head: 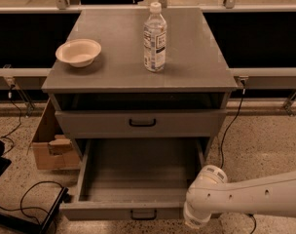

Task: Open middle drawer

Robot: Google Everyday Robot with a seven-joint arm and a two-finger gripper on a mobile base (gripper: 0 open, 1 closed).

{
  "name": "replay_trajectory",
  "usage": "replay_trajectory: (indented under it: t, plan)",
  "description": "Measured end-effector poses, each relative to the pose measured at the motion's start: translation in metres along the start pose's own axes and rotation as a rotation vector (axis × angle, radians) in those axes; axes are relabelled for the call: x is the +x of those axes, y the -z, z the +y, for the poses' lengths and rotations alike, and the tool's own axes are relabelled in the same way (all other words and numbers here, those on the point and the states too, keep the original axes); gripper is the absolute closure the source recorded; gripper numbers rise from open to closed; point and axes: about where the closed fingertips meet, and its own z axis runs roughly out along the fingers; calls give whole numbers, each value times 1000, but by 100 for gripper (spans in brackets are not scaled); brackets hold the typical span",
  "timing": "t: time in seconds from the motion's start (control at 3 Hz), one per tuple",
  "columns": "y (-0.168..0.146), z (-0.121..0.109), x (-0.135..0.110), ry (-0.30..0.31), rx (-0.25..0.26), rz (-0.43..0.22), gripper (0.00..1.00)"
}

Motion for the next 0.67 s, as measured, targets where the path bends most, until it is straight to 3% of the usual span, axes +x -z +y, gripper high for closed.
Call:
replay_trajectory:
  t: [0.33, 0.67]
  plan:
    - [1, 0, 0, 0, 0, 0, 100]
    - [1, 0, 0, 0, 0, 0, 100]
